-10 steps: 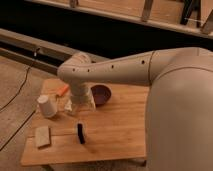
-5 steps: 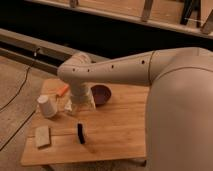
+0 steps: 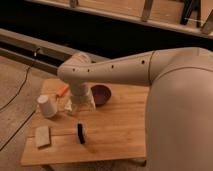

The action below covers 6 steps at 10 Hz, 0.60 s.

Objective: Place the ceramic cup over the eraser

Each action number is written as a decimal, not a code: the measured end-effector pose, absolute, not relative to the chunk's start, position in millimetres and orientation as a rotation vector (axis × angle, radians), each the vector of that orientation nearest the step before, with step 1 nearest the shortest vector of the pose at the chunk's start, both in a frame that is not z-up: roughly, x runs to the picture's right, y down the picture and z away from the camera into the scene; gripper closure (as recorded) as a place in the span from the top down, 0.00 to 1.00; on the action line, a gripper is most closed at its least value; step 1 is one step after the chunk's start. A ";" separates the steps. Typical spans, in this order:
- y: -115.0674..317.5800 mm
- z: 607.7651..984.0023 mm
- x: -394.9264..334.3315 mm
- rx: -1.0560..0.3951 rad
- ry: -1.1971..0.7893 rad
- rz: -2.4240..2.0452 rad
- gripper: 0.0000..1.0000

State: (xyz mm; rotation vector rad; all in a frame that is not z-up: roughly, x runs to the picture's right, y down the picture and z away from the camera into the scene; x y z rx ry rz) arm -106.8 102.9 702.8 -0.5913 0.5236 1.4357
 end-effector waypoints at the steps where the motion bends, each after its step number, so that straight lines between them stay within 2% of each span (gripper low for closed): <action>1: 102.9 702.8 -106.7 -0.591 0.524 1.436 0.65; 6: 91.3 710.4 -121.0 -0.591 0.491 1.407 0.65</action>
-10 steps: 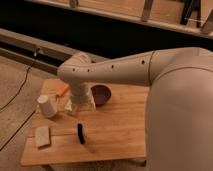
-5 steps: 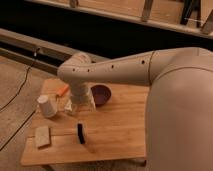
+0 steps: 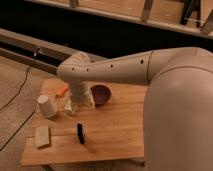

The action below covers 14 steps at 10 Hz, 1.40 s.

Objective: Place the ceramic cup over the eraser

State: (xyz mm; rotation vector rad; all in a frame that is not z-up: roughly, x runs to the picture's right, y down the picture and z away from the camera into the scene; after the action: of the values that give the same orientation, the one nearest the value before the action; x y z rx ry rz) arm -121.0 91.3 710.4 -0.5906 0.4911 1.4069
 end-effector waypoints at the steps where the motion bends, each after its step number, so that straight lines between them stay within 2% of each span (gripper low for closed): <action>1: 81.8 715.9 -136.2 -0.593 0.457 1.373 0.65; 6: 19.7 736.4 -221.7 -0.586 0.284 1.199 0.65; 14: 8.5 763.1 -331.9 -0.589 0.251 0.948 0.65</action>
State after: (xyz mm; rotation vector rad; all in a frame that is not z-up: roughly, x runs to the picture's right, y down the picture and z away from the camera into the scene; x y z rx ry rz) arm -331.9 8.5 763.1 -0.5894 0.2512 0.9483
